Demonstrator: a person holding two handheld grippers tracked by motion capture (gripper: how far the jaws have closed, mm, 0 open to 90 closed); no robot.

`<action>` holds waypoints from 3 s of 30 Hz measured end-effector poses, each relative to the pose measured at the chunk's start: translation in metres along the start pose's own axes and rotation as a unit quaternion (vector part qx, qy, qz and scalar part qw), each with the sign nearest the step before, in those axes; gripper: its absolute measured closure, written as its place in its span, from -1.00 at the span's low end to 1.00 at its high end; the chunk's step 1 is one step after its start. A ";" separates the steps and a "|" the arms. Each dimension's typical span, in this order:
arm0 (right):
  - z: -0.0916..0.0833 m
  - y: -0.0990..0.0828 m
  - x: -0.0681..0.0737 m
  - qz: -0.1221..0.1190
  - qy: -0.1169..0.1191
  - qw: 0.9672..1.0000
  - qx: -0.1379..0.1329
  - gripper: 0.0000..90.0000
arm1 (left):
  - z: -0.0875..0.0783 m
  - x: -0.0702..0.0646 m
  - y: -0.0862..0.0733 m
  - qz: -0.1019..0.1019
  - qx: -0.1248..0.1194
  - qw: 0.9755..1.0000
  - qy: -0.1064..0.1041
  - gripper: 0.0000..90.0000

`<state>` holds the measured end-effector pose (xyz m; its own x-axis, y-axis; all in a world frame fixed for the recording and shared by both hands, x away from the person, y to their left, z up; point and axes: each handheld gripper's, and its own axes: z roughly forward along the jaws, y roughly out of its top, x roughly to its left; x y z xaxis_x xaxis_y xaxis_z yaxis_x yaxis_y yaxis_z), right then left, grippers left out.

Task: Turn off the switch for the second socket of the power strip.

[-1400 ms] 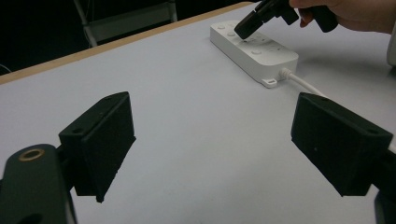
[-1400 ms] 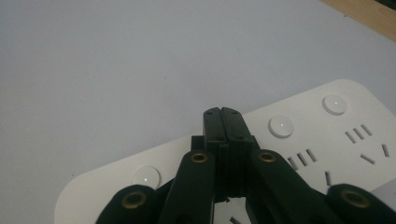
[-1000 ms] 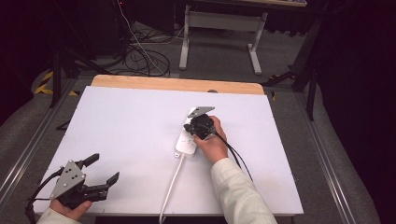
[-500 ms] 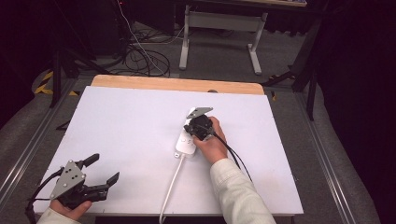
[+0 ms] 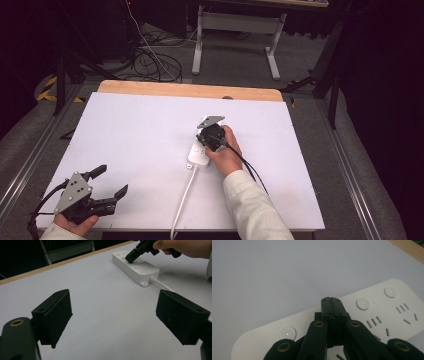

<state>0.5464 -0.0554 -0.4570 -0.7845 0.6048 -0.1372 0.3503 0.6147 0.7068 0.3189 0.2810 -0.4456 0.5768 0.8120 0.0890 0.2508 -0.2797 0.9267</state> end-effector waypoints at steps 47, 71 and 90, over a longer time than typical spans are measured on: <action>-0.056 0.019 0.003 0.018 0.016 0.997 -0.074 1.00 | 0.000 0.001 0.000 -0.007 -0.002 1.000 0.003 -0.69; -0.106 0.011 0.004 0.015 0.037 0.991 -0.131 0.00 | 0.000 0.001 0.000 -0.004 -0.002 1.000 0.005 -0.69; -0.157 -0.032 0.014 0.025 0.029 0.991 -0.128 -0.48 | -0.001 0.001 0.000 -0.008 0.001 1.000 0.007 -0.69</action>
<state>0.4439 -0.1462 -0.3724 -0.7997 0.5971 -0.0631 0.2544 0.4322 0.8652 0.3191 0.2819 -0.4449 0.5616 0.8235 0.0799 0.2605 -0.2677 0.9276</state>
